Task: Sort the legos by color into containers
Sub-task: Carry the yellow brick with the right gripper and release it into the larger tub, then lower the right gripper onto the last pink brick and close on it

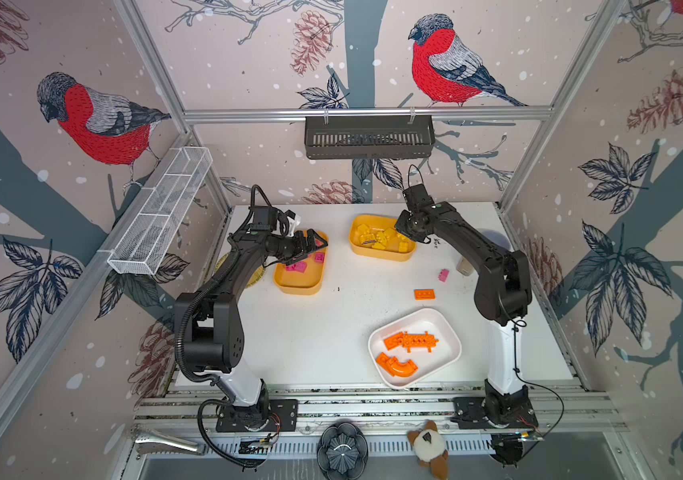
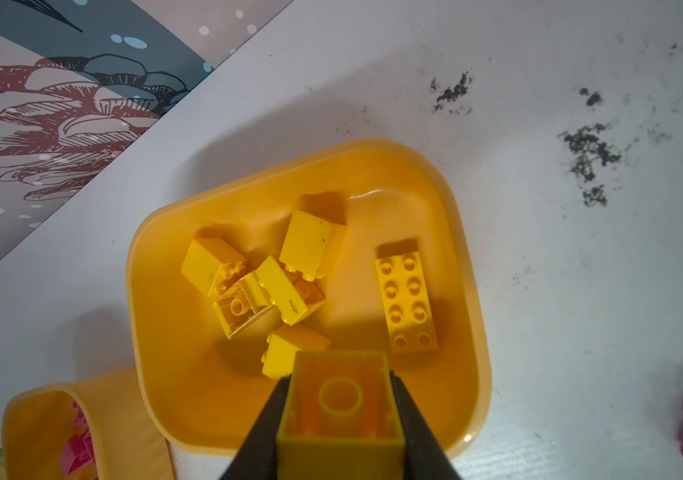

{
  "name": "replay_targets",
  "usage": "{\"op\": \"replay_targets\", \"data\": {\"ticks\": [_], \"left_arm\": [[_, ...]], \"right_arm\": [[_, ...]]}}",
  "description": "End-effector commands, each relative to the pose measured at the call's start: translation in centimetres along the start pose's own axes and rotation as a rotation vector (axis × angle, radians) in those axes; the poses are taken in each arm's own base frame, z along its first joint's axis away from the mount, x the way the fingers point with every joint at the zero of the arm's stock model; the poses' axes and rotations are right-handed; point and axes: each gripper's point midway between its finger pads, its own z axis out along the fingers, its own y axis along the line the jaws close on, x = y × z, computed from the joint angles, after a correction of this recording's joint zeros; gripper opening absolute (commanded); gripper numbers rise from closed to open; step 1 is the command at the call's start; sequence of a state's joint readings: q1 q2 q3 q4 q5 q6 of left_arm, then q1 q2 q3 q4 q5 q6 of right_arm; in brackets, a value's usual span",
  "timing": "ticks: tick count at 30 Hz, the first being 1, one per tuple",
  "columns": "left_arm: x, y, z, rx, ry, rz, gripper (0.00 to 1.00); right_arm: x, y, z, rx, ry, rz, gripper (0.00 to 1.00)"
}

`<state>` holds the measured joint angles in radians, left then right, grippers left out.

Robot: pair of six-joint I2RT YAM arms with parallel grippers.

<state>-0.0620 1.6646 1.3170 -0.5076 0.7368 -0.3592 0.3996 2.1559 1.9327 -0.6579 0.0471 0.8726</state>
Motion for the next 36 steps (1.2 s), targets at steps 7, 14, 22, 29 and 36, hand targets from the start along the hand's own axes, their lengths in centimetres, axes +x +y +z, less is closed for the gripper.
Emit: {"op": "replay_targets", "data": {"ticks": [7, 14, 22, 29, 36], "left_arm": [[0.4, -0.6, -0.6, 0.012, -0.009, 0.012, 0.97], [0.5, -0.7, -0.6, 0.013, -0.009, 0.009, 0.97], [0.5, -0.6, -0.2, 0.027, -0.006, 0.003, 0.97], [0.5, -0.7, 0.2, 0.048, 0.006, -0.003, 0.97], [0.5, -0.9, 0.2, 0.046, 0.010, 0.003, 0.97]], "right_arm": [[-2.6, 0.2, 3.2, -0.022, -0.038, -0.011, 0.55], [-2.0, -1.0, 0.5, 0.005, -0.018, -0.021, 0.72], [2.4, -7.7, -4.7, 0.186, 0.067, 0.007, 0.74], [5.6, -14.2, -5.9, 0.286, 0.108, 0.066, 0.73], [6.5, -17.5, -4.4, 0.337, 0.130, 0.102, 0.66]]}}
